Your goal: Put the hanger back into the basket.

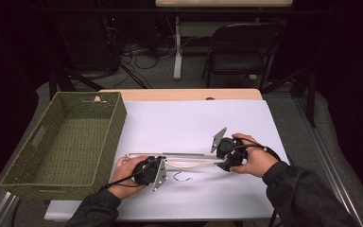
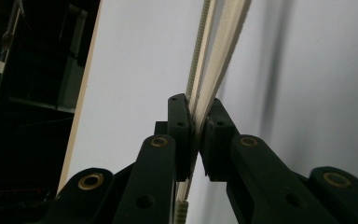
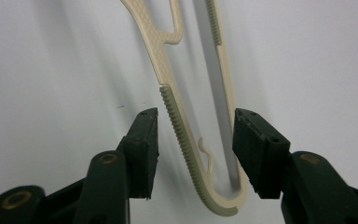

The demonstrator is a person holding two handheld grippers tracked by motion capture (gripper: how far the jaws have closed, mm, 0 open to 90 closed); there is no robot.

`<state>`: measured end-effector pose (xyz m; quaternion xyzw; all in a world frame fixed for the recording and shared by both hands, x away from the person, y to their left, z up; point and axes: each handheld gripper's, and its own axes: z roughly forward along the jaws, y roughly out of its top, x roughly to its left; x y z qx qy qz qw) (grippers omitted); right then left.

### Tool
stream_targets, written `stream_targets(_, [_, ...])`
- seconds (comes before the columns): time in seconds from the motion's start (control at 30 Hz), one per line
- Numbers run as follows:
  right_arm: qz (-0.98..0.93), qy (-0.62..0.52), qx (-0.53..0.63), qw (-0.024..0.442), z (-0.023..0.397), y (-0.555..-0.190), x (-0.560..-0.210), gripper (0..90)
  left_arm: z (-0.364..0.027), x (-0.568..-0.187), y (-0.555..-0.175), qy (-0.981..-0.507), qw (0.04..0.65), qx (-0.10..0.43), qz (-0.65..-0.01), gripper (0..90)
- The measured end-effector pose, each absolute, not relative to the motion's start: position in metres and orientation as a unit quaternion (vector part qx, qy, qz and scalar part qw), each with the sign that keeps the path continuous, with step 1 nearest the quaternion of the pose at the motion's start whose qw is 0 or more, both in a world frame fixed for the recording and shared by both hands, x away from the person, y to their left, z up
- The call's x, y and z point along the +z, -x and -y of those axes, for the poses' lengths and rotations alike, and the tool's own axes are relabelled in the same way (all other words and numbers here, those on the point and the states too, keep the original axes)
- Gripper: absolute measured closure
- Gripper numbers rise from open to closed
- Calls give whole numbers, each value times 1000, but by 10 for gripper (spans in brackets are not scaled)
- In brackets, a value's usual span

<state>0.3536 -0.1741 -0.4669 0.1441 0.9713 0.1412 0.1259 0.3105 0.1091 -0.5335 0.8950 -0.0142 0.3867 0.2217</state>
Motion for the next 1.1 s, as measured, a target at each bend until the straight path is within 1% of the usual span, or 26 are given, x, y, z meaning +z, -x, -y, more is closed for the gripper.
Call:
stream_targets(0.27, [-963,-169,157,143,185,-352,-459,484,-106,-528,-310,-886,223,406,12,865])
stream_targets(0.5, [-954,-178,177,162,195,-346,-453,482,-104,-519,-311,-887,219,406,-13,872])
stream_targets(0.77, [-954,-182,175,164,205,-343,-458,479,-102,-515,-311,-889,211,405,-41,873])
stream_targets(0.8, [-952,-187,184,157,205,-342,-460,479,-102,-515,-311,-889,211,405,-44,873])
stream_targets(0.87, [-952,-192,167,169,206,-340,-458,475,-102,-512,-311,-891,213,397,-54,873])
stream_targets(0.93, [-951,-194,175,162,207,-340,-460,471,-101,-510,-312,-892,213,395,-61,872])
stream_targets(1.1, [-951,-191,177,166,208,-340,-462,468,-102,-504,-312,-893,210,391,-70,873])
